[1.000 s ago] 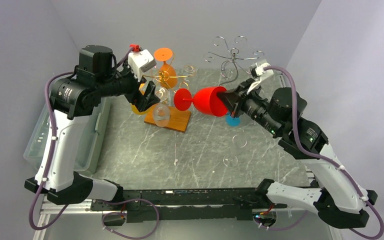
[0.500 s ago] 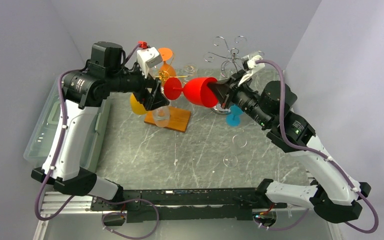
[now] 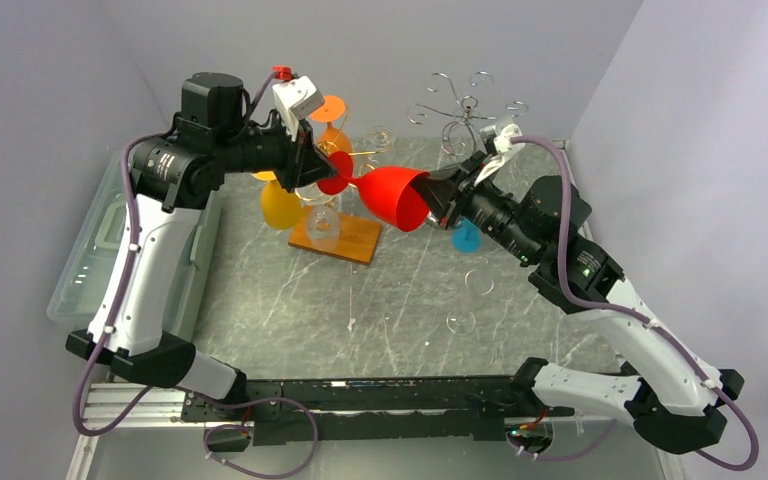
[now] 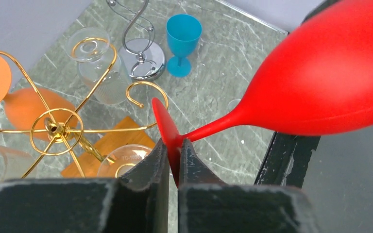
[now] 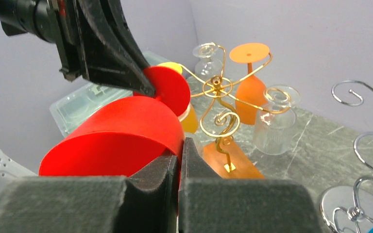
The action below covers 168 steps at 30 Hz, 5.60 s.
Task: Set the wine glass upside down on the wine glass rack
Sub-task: Turn the wine glass upside down at the wine rack.
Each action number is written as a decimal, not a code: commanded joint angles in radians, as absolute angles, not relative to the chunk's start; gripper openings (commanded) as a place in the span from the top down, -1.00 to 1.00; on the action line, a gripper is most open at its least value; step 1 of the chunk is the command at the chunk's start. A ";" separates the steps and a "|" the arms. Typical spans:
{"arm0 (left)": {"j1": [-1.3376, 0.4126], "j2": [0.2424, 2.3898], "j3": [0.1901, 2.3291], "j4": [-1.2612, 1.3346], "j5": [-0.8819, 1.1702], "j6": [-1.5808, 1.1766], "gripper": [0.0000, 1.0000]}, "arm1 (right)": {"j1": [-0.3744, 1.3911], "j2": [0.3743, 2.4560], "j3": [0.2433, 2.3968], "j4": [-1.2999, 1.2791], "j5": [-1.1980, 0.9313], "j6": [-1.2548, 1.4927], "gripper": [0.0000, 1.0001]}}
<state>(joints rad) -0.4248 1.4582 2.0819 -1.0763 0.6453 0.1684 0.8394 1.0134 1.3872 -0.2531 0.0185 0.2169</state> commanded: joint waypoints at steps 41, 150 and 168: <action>-0.445 1.101 1.686 -0.378 0.878 0.967 1.00 | 0.841 1.258 1.506 -0.203 -0.448 0.231 -0.81; -0.452 1.289 1.838 -0.799 0.175 0.572 -0.98 | 0.669 1.461 0.655 1.181 -0.298 -0.003 0.35; -0.452 1.279 1.841 -0.801 0.173 0.584 -0.98 | 0.670 1.510 0.674 1.025 -0.274 0.043 -0.53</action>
